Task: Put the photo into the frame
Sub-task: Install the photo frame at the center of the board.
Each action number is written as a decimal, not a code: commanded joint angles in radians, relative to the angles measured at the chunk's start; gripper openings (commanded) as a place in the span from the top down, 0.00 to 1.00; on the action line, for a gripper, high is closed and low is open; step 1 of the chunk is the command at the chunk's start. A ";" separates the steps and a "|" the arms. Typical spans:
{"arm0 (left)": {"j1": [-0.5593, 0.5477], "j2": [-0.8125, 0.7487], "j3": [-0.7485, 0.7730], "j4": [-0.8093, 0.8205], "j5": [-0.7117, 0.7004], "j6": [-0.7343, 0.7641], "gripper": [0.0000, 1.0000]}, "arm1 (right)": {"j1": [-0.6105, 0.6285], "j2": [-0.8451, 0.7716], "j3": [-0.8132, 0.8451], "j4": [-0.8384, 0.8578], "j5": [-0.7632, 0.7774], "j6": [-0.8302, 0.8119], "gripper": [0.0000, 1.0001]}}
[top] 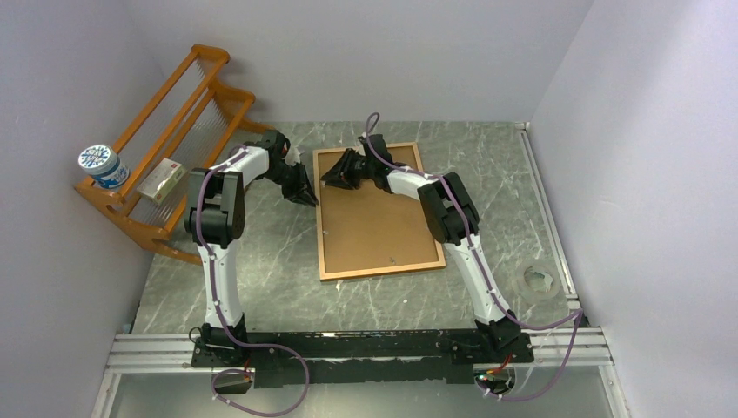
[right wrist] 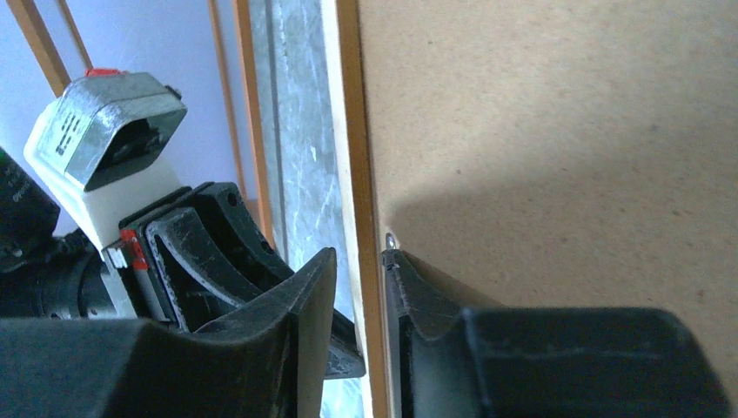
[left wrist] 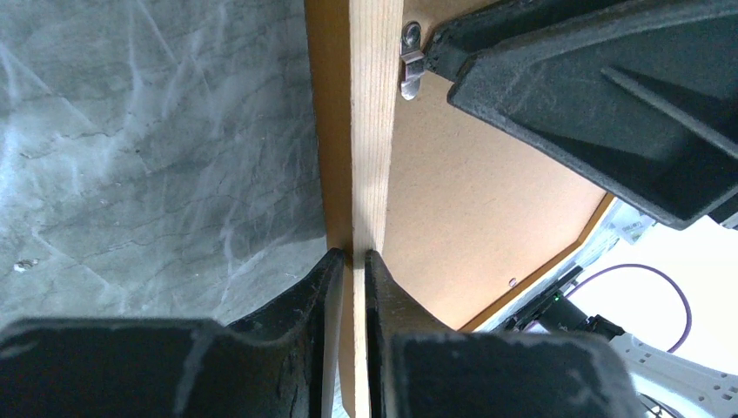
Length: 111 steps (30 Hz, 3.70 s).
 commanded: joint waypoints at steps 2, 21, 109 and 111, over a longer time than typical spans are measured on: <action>-0.010 0.088 -0.029 -0.042 -0.158 0.058 0.81 | 0.042 -0.007 -0.035 -0.117 0.031 0.078 0.72; -0.010 0.083 -0.028 -0.007 -0.128 0.036 0.57 | 0.068 -0.064 0.069 -0.496 0.285 -0.167 0.62; -0.016 0.140 -0.022 0.023 -0.035 0.035 0.80 | 0.049 -0.012 -0.067 -0.037 0.061 -0.011 0.56; -0.018 0.141 -0.024 0.025 -0.031 0.034 0.81 | 0.050 -0.009 -0.067 -0.027 0.068 0.018 0.56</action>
